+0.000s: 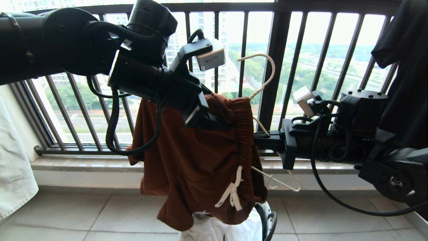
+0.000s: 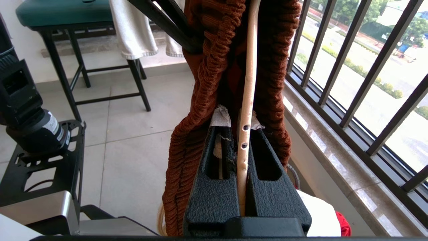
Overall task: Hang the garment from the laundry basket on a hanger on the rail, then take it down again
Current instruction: Hang the clothes on the clothes rack
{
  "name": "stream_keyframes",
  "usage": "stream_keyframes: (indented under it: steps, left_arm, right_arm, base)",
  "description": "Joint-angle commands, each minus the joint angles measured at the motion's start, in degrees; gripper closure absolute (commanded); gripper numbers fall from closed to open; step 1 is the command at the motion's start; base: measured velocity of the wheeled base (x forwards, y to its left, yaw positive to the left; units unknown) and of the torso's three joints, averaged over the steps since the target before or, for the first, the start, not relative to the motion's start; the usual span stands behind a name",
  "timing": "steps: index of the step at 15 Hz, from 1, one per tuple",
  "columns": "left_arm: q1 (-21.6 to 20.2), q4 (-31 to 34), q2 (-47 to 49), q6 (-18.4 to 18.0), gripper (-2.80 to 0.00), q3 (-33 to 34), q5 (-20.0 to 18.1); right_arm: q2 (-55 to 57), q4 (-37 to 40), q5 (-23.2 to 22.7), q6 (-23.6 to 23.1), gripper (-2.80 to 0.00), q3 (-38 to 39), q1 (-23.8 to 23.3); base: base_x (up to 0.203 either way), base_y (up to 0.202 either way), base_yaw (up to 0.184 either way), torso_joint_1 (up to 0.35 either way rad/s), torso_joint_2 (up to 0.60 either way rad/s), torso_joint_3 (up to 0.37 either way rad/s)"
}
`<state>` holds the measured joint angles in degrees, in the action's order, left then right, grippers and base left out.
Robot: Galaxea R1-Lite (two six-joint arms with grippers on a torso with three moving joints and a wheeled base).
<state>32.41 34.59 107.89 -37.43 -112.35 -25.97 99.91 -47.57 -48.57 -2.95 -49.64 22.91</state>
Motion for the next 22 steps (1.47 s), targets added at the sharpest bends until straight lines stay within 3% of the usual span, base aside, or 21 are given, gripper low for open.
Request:
stream_keyframes:
  steps: [1,3,5,18,19,22]
  left_arm:
    - [0.1,0.13,0.94,-0.19,-2.8,0.02,-0.14]
    - [0.37,0.16,1.16,-0.19,-2.8,0.02,-0.05]
    - [0.61,0.16,1.08,-0.19,0.0,0.02,0.12]
    - [0.56,-1.89,0.31,-0.1,0.0,0.02,0.48]
    - [0.38,-1.89,0.3,-0.1,0.0,0.02,0.48]
    - [-0.06,-1.89,-0.1,-0.18,0.0,0.01,0.57]
  right_arm:
    - [0.02,-0.33,-0.3,-0.13,0.0,-0.19,0.03]
    - [-0.1,-0.33,-0.21,-0.13,0.0,-0.19,0.03]
    - [-0.33,-0.42,-0.21,-0.13,0.0,-0.19,0.03]
    - [0.19,-0.33,0.05,-0.13,0.0,-0.46,-0.05]
    - [0.19,-0.33,0.05,-0.13,-2.8,-0.55,-0.05]
    - [0.3,-0.24,0.17,-0.04,-2.8,-0.9,-0.17]
  base:
    - [0.0,0.0,0.0,0.0,0.0,0.0]
    - [0.0,0.0,0.0,0.0,0.0,0.0]
    - [0.0,0.0,0.0,0.0,0.0,0.0]
    - [0.0,0.0,0.0,0.0,0.0,0.0]
    - [0.0,0.0,0.0,0.0,0.0,0.0]
    - [0.0,0.0,0.0,0.0,0.0,0.0]
